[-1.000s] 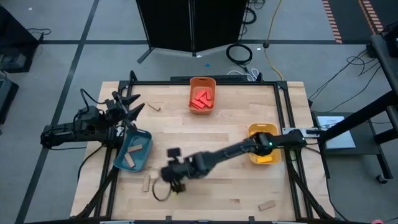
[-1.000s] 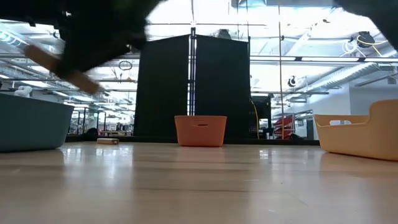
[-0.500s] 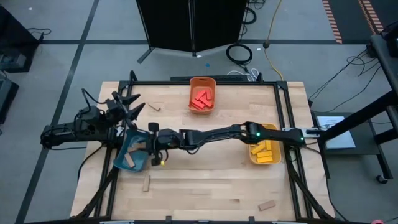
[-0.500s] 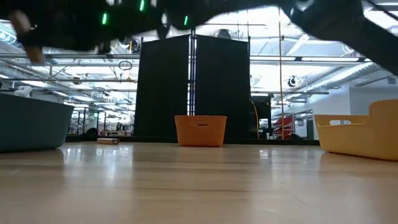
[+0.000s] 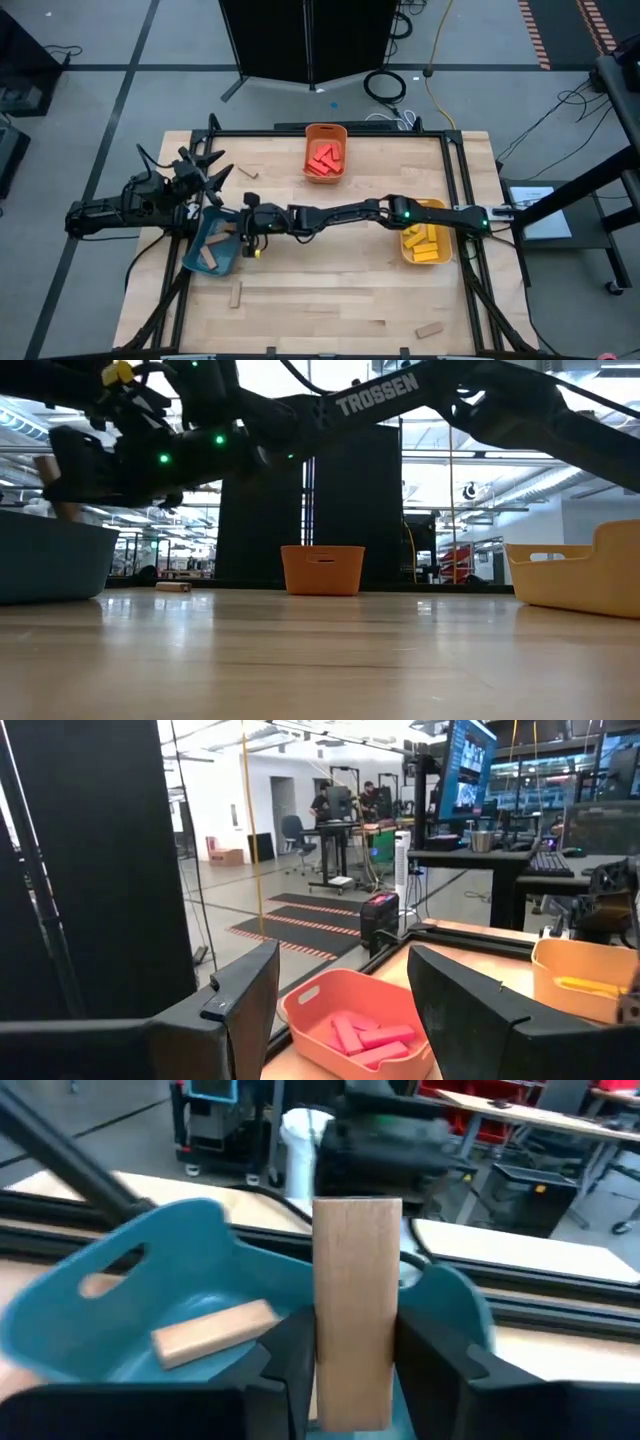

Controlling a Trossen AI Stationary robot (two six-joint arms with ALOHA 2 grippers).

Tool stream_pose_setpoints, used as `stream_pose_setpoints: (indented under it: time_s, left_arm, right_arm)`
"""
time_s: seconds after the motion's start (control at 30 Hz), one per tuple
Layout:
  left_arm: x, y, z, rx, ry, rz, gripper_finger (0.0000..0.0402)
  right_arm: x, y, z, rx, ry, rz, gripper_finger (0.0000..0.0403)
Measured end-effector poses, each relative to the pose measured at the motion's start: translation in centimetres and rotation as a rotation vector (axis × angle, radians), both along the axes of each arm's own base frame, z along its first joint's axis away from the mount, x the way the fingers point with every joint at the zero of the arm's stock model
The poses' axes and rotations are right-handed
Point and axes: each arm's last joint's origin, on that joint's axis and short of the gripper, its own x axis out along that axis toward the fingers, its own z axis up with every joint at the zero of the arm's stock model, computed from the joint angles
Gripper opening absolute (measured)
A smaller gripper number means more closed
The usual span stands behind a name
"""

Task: Sort blocks
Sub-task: Put the bottom center brown block into the blue bin, then put the bottom right brown block into the blue bin

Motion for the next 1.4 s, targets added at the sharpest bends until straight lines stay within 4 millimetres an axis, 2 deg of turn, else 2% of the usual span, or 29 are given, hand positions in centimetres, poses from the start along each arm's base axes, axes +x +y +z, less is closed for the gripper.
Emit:
stream_pose_setpoints:
  time_s: [0.33, 0.57, 0.63, 0.73, 0.83, 0.93, 1.07, 1.13, 1.23, 1.3, 1.4]
  left_arm:
    - [0.0, 0.0, 0.0, 0.019, 0.011, 0.001, 0.0219]
    - [0.0, 0.0, 0.0, 0.026, 0.014, 0.002, 0.0219]
    - [0.0, 0.0, 0.0, 0.031, 0.017, 0.003, 0.0219]
    - [0.0, 0.0, 0.1, 0.042, 0.022, 0.005, 0.0219]
    - [0.0, 0.0, 0.1, 0.044, 0.024, 0.004, 0.0219]
    - [0.0, 0.0, 0.0, 0.044, 0.025, 0.004, 0.0219]
    - [0.0, -0.1, 0.0, 0.046, 0.028, -0.022, 0.0219]
    - [0.1, -0.1, 0.0, 0.048, 0.028, -0.043, 0.0219]
    - [0.1, -0.1, 0.0, 0.049, 0.027, -0.047, 0.0219]
    - [0.1, -0.1, 0.0, 0.049, 0.026, -0.047, 0.0219]
    - [0.1, -0.1, 0.1, 0.050, 0.014, -0.048, 0.0219]
  right_arm:
    - [0.0, -0.9, 0.7, 0.072, -0.027, -0.025, 0.0196]
    - [-0.1, -0.8, 1.2, 0.083, -0.005, -0.029, 0.0204]
    - [-0.5, -0.9, 2.1, 0.080, 0.049, -0.048, 0.0200]
    - [-1.9, -0.9, 5.1, 0.110, 0.159, -0.090, 0.0193]
    - [-3.9, -0.3, 8.5, 0.184, 0.277, -0.130, 0.0187]
    - [-6.9, 1.4, 11.2, 0.305, 0.462, -0.180, 0.0180]
    - [-13.3, 4.5, 15.4, 0.487, 0.757, -0.354, 0.0173]
    - [-16.8, 6.5, 17.5, 0.546, 0.829, -0.505, 0.0170]
    - [-20.9, 9.7, 19.1, 0.685, 0.869, -0.771, 0.0166]
    - [-22.8, 11.8, 19.5, 0.805, 0.835, -0.920, 0.0164]
    - [-24.9, 14.7, 20.2, 0.878, 0.777, -0.938, 0.0164]
